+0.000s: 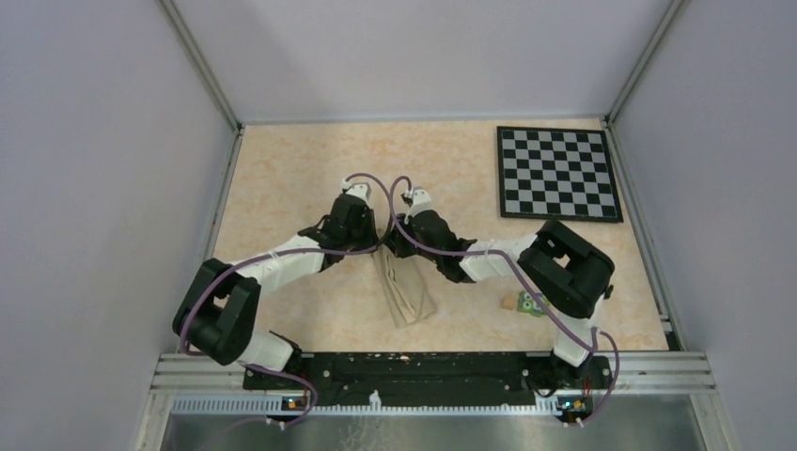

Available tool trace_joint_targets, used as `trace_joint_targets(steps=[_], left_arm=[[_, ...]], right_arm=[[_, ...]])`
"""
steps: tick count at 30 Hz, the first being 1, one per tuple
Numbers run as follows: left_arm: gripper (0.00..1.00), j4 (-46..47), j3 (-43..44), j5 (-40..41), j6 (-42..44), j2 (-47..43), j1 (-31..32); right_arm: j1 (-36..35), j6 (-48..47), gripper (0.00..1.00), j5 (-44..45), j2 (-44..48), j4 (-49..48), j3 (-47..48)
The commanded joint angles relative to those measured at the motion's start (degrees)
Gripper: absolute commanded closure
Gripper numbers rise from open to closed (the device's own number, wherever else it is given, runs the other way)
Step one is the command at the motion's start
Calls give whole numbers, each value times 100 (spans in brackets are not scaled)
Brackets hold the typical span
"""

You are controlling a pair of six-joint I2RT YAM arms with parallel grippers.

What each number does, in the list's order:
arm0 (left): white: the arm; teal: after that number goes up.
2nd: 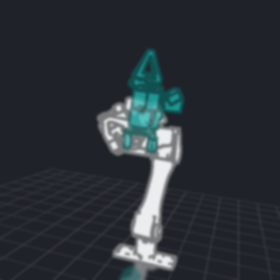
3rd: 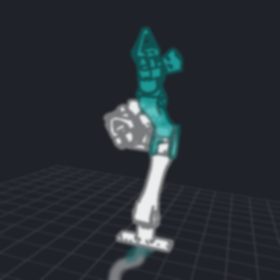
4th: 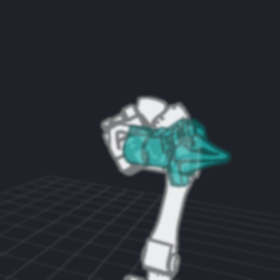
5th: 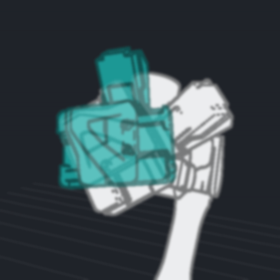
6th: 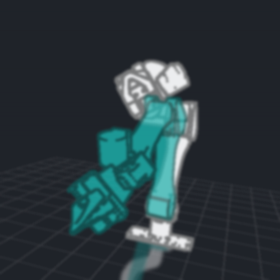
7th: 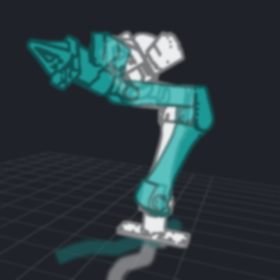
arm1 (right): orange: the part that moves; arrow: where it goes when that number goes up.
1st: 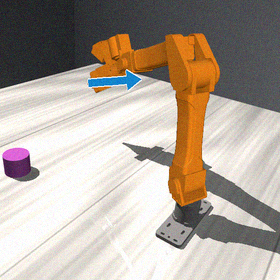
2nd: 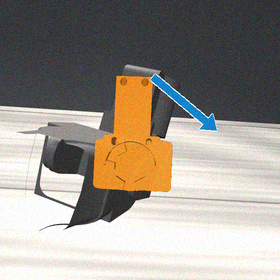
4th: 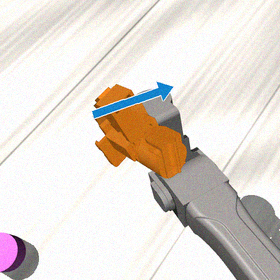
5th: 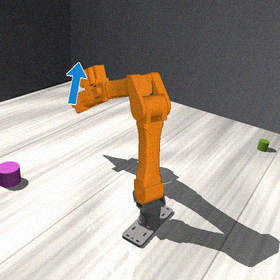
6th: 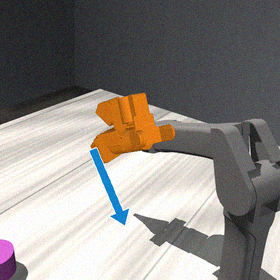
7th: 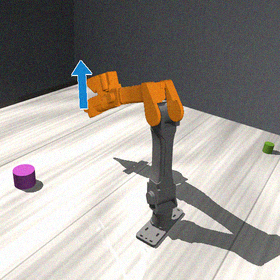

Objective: Fold the napkin into a case and place the utensils inside
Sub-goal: Stuff the top corner of the smaller-rectangle-folded napkin into the folded napkin.

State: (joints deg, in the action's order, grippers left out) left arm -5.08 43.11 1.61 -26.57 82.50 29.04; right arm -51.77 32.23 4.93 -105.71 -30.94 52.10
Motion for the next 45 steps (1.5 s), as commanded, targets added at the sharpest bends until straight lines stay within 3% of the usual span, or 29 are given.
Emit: trace_joint_targets(steps=[1,21,24,32,45], left_arm=[[70,370,216,700,455,288,108],[60,104,606,1336,703,875,626],[64,20,683,1474,707,985,631],[99,-70,823,1467,664,821,627],[100,699,174,933,473,37,608]], right_arm=[[52,104,100,-131,314,-342,-31],[69,163,100,-260,229,-378,-17],[69,164,100,-277,210,-341,8],[62,173,100,-447,199,148,98],[6,121,100,-859,-444,741,583]])
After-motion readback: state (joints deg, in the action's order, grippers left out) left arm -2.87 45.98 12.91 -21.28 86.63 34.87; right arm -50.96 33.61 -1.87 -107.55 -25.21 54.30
